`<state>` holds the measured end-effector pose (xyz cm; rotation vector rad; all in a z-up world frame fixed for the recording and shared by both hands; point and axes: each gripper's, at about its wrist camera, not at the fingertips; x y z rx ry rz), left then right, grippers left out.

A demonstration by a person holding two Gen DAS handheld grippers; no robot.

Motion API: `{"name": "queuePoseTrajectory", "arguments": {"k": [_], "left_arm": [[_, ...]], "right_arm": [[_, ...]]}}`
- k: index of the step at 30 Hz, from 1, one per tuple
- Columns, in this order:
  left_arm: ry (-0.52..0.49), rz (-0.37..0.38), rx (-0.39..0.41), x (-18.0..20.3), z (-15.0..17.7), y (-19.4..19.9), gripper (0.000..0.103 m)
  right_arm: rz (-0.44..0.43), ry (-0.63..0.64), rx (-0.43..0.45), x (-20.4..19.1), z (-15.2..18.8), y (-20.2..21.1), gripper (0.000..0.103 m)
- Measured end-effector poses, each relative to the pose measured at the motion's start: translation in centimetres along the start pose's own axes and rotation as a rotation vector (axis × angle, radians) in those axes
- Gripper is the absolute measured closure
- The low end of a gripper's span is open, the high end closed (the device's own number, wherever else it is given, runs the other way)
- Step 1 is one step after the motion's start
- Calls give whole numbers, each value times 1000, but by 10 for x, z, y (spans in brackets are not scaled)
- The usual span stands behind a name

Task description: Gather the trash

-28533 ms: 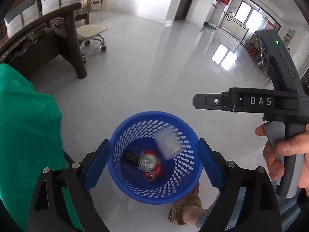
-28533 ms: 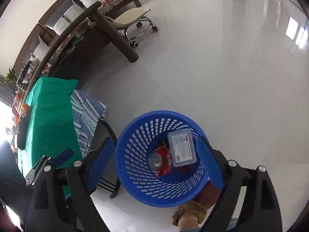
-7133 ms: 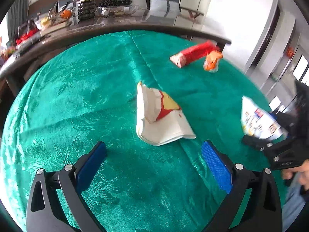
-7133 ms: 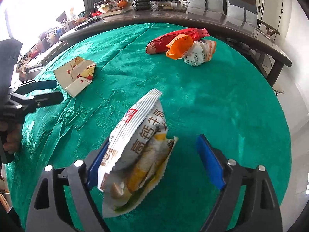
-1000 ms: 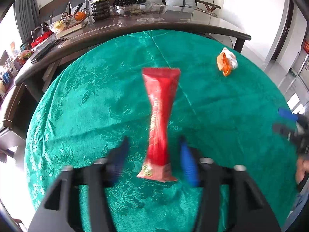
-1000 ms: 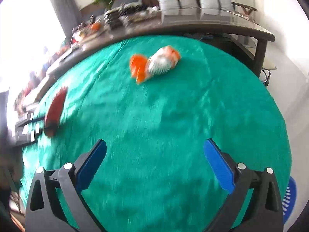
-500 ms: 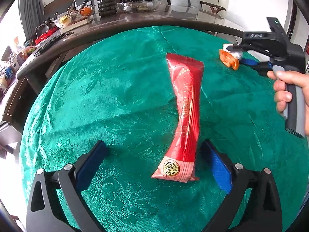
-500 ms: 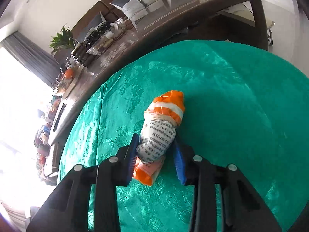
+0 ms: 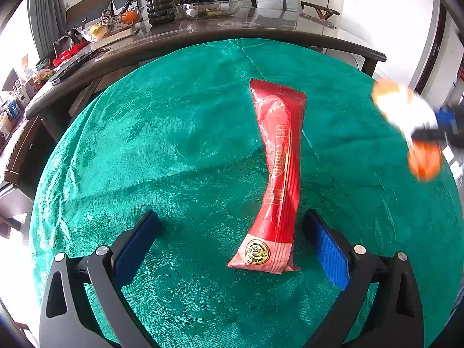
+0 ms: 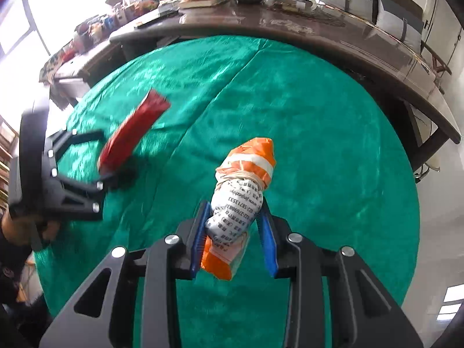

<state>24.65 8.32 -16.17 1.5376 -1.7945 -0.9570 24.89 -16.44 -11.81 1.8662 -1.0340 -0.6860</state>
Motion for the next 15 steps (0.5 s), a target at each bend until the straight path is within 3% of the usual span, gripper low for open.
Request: {"name": "queuePoseTrajectory", "arguments": {"k": [2, 4, 7, 10, 15], "left_arm": [[0, 0, 0, 0, 0, 0, 5], [0, -1, 0, 0, 0, 0, 5], [-1, -3, 0, 0, 0, 0, 4], [-1, -2, 0, 0, 0, 0, 4], [-1, -2, 0, 0, 0, 0, 4]], "right_arm": [[16, -36, 51, -5, 19, -2, 64], [50, -72, 100, -6, 30, -5, 34], [76, -106, 144, -8, 36, -12, 24], [42, -163, 138, -6, 36, -21, 22], [70, -148, 138, -10, 35, -24, 16]]}}
Point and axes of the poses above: each gripper's, at about its wrist camera, not at the fingertips, and y roughly against the way its jaws point, x to its right, z to its underside, and after that the axes turned 1 degree about -z, right-handed
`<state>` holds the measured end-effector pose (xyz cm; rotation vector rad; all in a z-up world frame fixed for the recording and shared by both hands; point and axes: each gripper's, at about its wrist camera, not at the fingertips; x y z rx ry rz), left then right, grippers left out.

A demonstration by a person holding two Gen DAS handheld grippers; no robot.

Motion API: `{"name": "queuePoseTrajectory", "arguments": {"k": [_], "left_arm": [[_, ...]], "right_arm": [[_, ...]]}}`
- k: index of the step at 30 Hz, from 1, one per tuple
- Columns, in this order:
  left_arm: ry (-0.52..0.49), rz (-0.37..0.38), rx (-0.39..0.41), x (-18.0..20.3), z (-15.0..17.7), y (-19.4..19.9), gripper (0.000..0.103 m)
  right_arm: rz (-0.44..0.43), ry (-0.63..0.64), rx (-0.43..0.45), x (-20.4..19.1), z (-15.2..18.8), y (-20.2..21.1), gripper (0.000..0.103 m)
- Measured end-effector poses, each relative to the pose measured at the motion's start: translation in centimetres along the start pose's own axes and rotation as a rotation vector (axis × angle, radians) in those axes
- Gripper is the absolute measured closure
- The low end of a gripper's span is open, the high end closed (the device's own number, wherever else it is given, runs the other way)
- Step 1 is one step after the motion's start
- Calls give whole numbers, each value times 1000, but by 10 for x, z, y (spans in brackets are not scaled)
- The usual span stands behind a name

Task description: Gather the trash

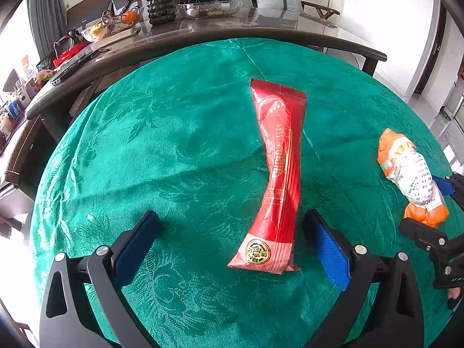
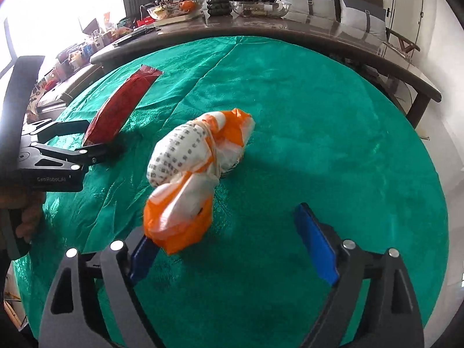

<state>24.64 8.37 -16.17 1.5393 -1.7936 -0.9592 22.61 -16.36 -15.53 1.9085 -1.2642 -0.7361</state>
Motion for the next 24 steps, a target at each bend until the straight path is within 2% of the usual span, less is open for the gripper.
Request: {"name": "queuePoseTrajectory", "arguments": {"k": [4, 18, 21, 24], "left_arm": [[0, 0, 0, 0, 0, 0, 4], [0, 1, 0, 0, 0, 0, 4], [9, 25, 4, -3, 1, 1, 5], [5, 95, 12, -11, 0, 5, 5]], "right_arm": [[4, 1, -6, -1, 1, -1, 11], [1, 1, -9, -2, 2, 0, 8], [-2, 1, -8, -2, 3, 1, 8], [-48, -17, -31, -4, 3, 7, 8]]}}
Point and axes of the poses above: each gripper's, at about its wrist camera, not at the fingertips, and y roughly against the way its jaws point, x to its right, z to its underside, and after that the axes turned 1 degree about -z, right-handed
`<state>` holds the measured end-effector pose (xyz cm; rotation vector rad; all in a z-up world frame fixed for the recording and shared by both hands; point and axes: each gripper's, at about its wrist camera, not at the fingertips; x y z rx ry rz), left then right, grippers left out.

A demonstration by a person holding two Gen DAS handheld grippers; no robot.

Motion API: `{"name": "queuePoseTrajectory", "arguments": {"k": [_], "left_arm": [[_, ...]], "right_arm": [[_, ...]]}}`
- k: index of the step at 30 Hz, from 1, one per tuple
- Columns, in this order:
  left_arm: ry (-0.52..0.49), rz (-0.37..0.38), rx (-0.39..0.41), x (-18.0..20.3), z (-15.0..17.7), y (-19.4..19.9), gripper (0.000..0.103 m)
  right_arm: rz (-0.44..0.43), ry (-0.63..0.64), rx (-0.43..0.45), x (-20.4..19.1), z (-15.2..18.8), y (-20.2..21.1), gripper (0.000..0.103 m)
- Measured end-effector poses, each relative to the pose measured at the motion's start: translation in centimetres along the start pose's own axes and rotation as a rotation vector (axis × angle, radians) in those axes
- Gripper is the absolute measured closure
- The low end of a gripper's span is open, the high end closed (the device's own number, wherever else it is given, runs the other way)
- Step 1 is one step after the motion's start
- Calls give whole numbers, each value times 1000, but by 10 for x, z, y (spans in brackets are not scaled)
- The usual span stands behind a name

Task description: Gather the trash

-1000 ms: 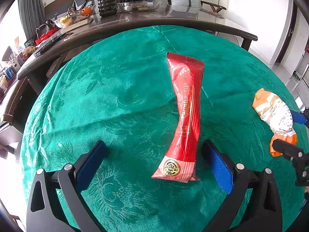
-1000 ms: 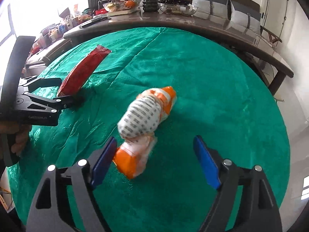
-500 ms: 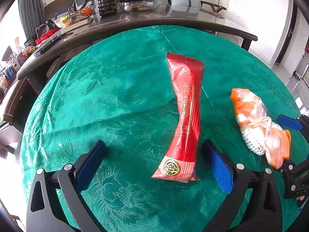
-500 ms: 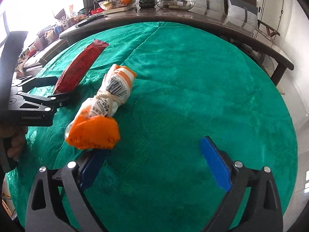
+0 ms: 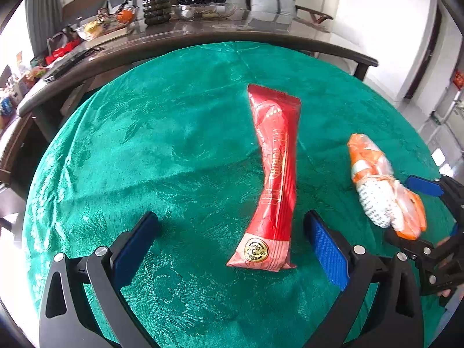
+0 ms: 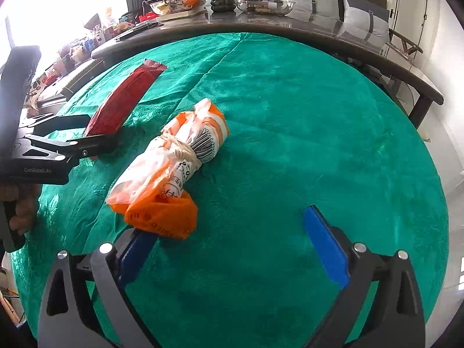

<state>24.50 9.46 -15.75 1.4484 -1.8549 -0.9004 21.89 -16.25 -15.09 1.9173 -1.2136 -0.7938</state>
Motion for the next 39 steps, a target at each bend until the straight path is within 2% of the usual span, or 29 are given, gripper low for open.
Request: {"name": "queuePoseTrajectory", "arguments": {"k": [3, 6, 8, 10, 11, 13, 14, 15, 16, 18, 19, 20, 24, 29, 34, 39], "left_arm": [[-11, 77, -11, -5, -2, 8, 5], [-50, 87, -9, 3, -8, 13, 6], [-83, 82, -18, 12, -14, 12, 15], [-105, 79, -36, 20, -17, 9, 23], [-113, 69, -42, 23, -19, 7, 27], [-118, 48, -50, 26, -21, 5, 32], [-115, 42, -53, 26, -21, 4, 36], [-110, 37, -56, 25, -21, 3, 38], [-100, 32, -62, 24, -22, 1, 45], [-78, 33, -74, 20, -24, -3, 67], [-64, 50, -76, 17, -24, -4, 85], [-48, 70, -76, 15, -24, -3, 89], [-35, 113, -52, 17, -22, 9, 93], [-54, 173, -20, 40, -20, 32, 93], [-131, 241, -15, 93, -17, 49, 94], [-248, 335, -22, 168, -7, 65, 94]], "right_arm": [[-96, -28, 7, -8, -12, 14, 8], [-167, -63, 10, -15, -36, 20, 8], [-193, -119, -27, -12, -51, 10, 9], [-165, -141, -92, -11, -60, -7, 11], [-158, -137, -116, -13, -61, -13, 14], [-165, -123, -159, -18, -60, -21, 30], [-165, -122, -164, -19, -59, -23, 33], [-156, -126, -156, -19, -58, -22, 45], [-147, -138, -139, -17, -56, -20, 56], [-156, -154, -114, -13, -54, -11, 57], [-153, -144, -101, -12, -52, -4, 58], [-147, -130, -88, -11, -52, 3, 58], [-135, -121, -33, -1, -42, 33, 58], [-116, -162, -8, 25, -24, 55, 58], [-97, -241, 32, 61, 8, 88, 58], [-19, -347, 92, 121, 59, 142, 58]]}}
Point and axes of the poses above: each gripper's, at about its wrist camera, not at the fingertips, and y roughly against the way its jaws point, x to its right, z to its underside, and after that the axes turned 1 degree about -z, right-handed
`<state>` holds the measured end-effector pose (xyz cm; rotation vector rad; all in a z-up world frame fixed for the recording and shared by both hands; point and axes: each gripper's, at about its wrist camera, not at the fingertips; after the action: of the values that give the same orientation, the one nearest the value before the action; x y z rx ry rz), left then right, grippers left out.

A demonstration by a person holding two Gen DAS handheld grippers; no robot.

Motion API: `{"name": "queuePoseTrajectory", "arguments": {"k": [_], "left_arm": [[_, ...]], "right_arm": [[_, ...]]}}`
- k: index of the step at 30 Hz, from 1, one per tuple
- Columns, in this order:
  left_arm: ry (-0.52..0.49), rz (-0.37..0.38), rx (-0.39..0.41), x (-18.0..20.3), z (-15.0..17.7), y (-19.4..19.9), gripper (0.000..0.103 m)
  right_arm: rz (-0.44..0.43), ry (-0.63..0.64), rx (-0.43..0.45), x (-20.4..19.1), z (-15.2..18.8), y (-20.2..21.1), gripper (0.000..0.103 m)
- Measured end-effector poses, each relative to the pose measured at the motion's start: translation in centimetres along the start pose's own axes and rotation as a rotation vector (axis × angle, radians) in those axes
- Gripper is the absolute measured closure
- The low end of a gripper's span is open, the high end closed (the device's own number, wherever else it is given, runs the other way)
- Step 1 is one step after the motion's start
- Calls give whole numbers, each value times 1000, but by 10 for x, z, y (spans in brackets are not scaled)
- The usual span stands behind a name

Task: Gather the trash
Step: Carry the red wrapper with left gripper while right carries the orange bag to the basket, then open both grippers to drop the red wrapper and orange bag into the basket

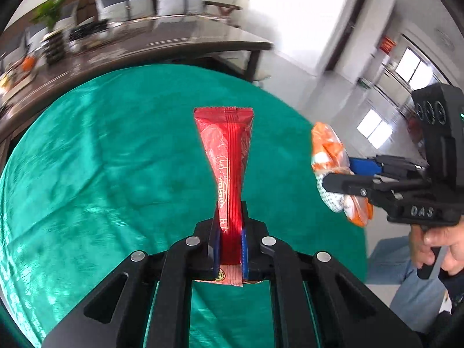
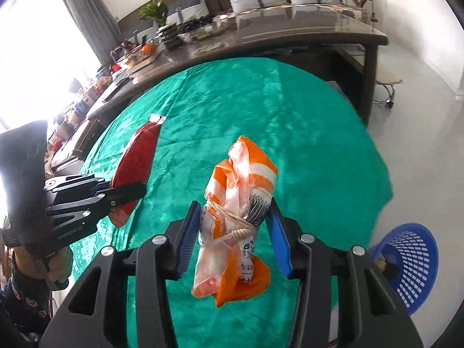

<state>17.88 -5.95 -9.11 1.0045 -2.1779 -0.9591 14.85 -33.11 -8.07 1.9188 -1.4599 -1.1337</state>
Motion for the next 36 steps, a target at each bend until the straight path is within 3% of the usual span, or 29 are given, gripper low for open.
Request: {"name": "queuePoseTrajectory", "arguments": {"k": [7, 10, 14, 18, 24, 27, 29, 30, 31, 36], "left_arm": [[-145, 188, -26, 133, -21, -27, 94], [-189, 251, -55, 190, -26, -49, 94], [-234, 315, -134, 266, -28, -99, 94], [-245, 300, -248, 317, -23, -176, 94], [-231, 292, -346, 345, -20, -272, 94], [-242, 287, -374, 355, -20, -310, 93], [-249, 282, -380, 357, -20, -329, 81], [-248, 268, -379, 356, -22, -335, 57], [-244, 238, -362, 350, -25, -337, 37], [-206, 176, -241, 339, -37, -307, 16]], "right_arm": [[214, -219, 54, 160, 53, 74, 58], [269, -293, 55, 216, 73, 85, 58], [280, -381, 38, 274, 99, 73, 58], [266, -474, 14, 319, 118, 50, 58], [227, -591, 2, 368, 140, 24, 57], [187, -663, -14, 387, 153, 10, 52], [176, -697, -6, 392, 158, 6, 29], [184, -706, 12, 393, 160, 8, 19], [185, -708, 38, 395, 163, 14, 18], [251, -640, 94, 378, 156, 48, 5]]}}
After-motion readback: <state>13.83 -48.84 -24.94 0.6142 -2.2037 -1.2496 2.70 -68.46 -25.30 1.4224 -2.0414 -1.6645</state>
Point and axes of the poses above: each gripper's, at about its wrist camera, not at the fingertips, and y roughly against the way its jaws point, x to its right, z to its underside, and after that the axes turned 1 degree about -z, right-handed
